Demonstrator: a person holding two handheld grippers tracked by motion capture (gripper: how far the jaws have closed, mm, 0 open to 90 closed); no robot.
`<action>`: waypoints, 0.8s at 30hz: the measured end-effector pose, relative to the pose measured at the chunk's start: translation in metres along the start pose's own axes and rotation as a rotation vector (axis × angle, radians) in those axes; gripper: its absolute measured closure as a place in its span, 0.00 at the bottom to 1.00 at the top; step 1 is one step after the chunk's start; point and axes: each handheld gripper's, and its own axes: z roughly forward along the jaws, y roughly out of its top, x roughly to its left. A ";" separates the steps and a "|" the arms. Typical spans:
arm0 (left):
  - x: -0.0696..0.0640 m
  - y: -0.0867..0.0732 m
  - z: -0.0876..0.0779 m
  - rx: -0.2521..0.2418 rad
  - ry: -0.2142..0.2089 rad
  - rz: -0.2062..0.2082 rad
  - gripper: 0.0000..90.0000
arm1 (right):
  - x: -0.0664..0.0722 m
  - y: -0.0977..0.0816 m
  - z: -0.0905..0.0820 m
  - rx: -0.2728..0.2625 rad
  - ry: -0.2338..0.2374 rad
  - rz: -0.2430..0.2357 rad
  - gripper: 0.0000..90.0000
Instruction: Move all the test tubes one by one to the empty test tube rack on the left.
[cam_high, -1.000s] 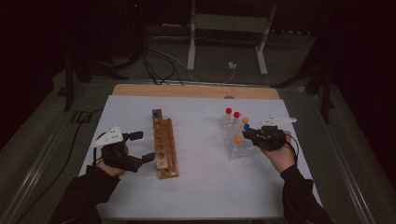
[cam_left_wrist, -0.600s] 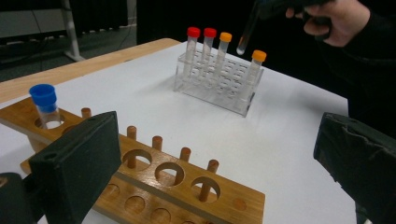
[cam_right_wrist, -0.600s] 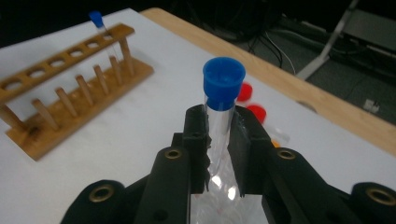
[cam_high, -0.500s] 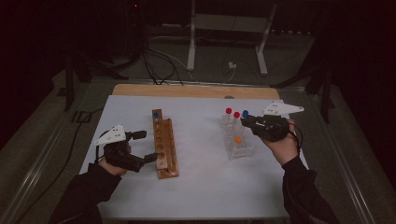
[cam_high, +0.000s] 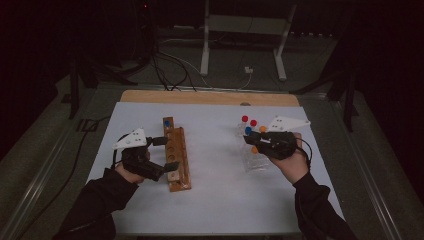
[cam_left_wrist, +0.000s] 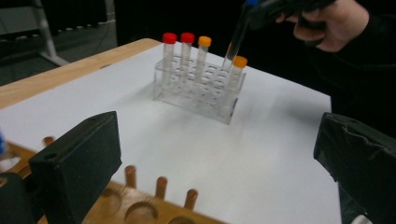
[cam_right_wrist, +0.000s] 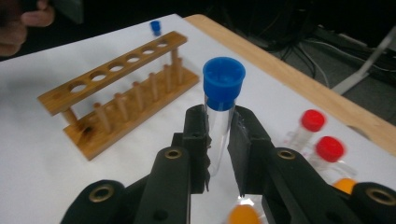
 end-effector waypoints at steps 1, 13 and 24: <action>0.000 0.001 0.002 0.002 -0.007 0.000 0.02 | 0.003 -0.001 0.001 0.005 0.007 0.000 0.86; -0.010 0.012 0.027 0.030 -0.065 0.004 0.02 | 0.028 -0.016 0.018 0.045 0.081 -0.012 0.86; -0.022 0.021 0.054 0.060 -0.107 0.026 0.03 | 0.051 -0.018 0.032 0.050 0.144 -0.033 0.86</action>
